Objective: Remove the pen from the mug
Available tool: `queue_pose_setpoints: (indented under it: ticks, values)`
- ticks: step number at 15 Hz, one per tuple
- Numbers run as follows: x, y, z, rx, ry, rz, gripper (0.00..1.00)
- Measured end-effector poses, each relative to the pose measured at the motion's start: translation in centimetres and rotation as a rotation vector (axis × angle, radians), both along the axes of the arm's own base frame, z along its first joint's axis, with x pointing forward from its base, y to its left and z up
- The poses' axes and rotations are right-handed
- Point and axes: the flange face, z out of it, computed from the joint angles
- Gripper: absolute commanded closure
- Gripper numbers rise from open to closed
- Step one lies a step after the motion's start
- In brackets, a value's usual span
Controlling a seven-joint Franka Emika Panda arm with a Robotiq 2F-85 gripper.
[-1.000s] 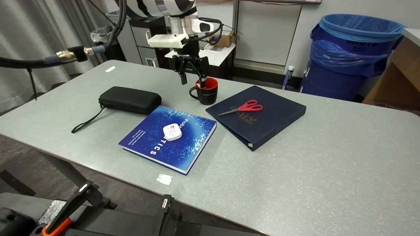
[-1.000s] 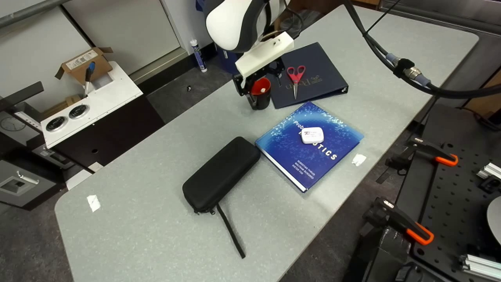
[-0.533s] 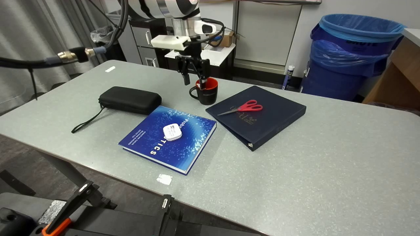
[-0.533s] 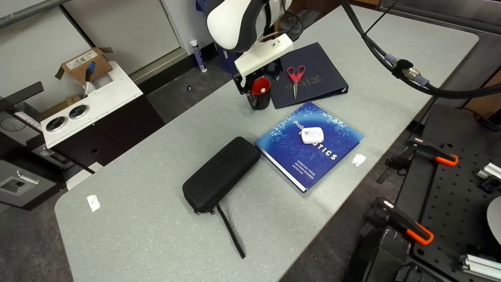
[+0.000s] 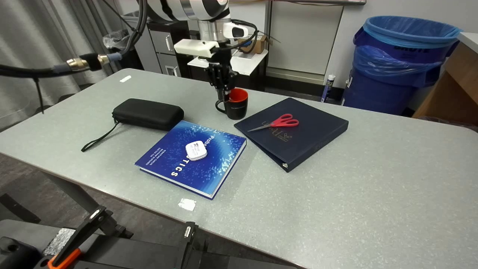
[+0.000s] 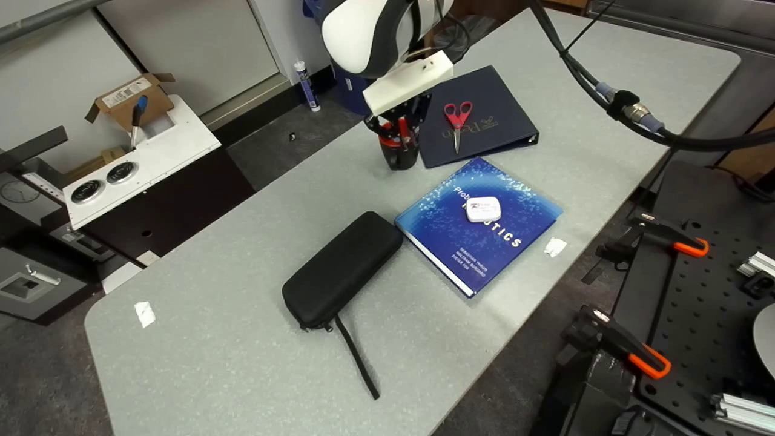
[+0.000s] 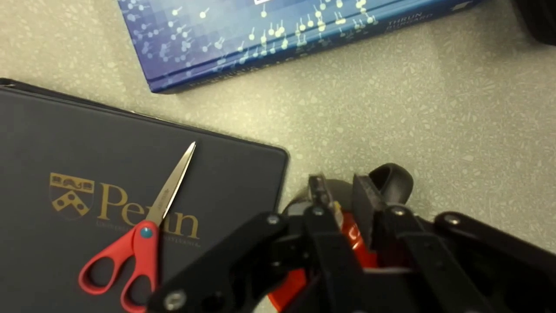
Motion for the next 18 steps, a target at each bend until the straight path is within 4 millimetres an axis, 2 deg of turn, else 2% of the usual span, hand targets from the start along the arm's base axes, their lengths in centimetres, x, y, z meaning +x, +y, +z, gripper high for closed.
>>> queue_pose_setpoints:
  ticks: [6, 9, 12, 15, 18]
  values:
    - [0.1, 0.3, 0.3, -0.006, -0.006, 0.005, 0.99]
    - [-0.3, 1.7, 1.3, -0.027, -0.037, 0.043, 0.98]
    - [-2.0, 4.9, 3.4, -0.073, -0.123, 0.142, 0.98]
    - [-5.0, 8.9, 5.6, -0.136, -0.23, 0.254, 0.98]
    - [-7.5, 12.8, 6.9, -0.192, -0.312, 0.331, 0.98]
